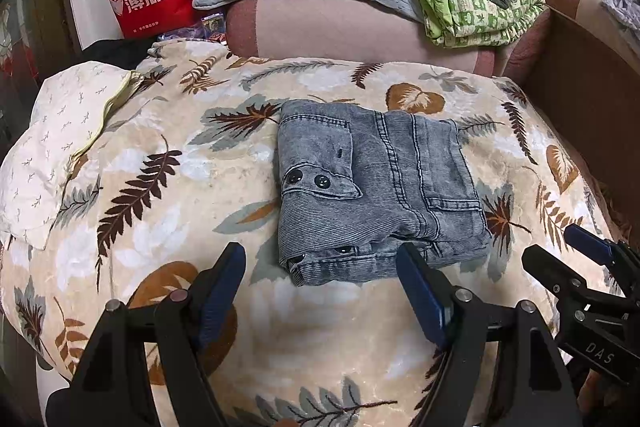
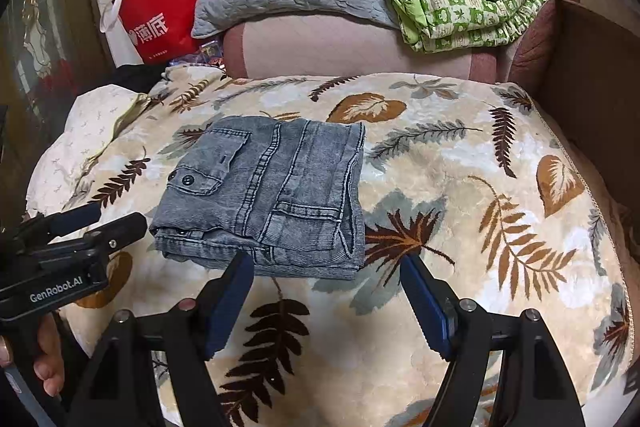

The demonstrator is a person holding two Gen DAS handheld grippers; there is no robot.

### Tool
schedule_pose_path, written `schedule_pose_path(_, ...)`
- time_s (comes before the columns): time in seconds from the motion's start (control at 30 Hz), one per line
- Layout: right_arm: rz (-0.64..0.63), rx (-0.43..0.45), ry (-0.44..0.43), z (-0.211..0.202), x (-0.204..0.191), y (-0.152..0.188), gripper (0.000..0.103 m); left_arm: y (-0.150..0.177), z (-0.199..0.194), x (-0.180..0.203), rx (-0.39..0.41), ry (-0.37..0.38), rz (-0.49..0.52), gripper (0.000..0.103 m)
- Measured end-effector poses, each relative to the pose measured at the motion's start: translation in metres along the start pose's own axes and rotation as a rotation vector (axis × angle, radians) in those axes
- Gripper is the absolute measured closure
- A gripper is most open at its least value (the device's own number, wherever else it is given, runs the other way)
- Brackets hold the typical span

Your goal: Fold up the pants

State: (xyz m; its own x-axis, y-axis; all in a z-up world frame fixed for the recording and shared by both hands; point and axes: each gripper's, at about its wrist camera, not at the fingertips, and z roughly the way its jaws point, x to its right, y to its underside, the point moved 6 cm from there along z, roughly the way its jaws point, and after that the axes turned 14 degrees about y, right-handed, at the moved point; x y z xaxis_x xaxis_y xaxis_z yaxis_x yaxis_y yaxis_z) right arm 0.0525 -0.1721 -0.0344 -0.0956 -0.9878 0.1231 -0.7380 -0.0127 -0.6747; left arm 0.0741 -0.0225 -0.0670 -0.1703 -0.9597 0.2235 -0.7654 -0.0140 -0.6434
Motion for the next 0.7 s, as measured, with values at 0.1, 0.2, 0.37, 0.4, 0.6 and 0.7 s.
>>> schedule_pose_path(0.1, 0.000, -0.001, 0.000, 0.000, 0.000, 0.000, 0.025, 0.000, 0.000, -0.001, 0.001, 0.001, -0.004, 0.025)
schedule_pose_path(0.2, 0.000, 0.000, 0.004, 0.001, 0.001, 0.000, 0.025, -0.001, -0.002, -0.008, 0.008, -0.006, -0.017, 0.025)
schedule_pose_path(0.37, 0.067, -0.033, 0.027, 0.017, 0.027, -0.004, 0.025, -0.004, 0.000, -0.038, 0.000, -0.046, -0.083, 0.025)
schedule_pose_path(0.4, 0.075, -0.037, 0.034, 0.020, 0.032, -0.005, 0.025, -0.005, 0.000, -0.046, 0.000, -0.064, -0.088, 0.025)
schedule_pose_path(0.6, 0.131, -0.063, 0.134, 0.043, 0.093, -0.014, 0.025, -0.010, -0.002, -0.109, 0.006, -0.172, -0.168, 0.025)
schedule_pose_path(0.7, 0.182, -0.090, 0.197, 0.057, 0.130, -0.014, 0.025, -0.011, -0.004, -0.140, 0.017, -0.224, -0.209, 0.025)
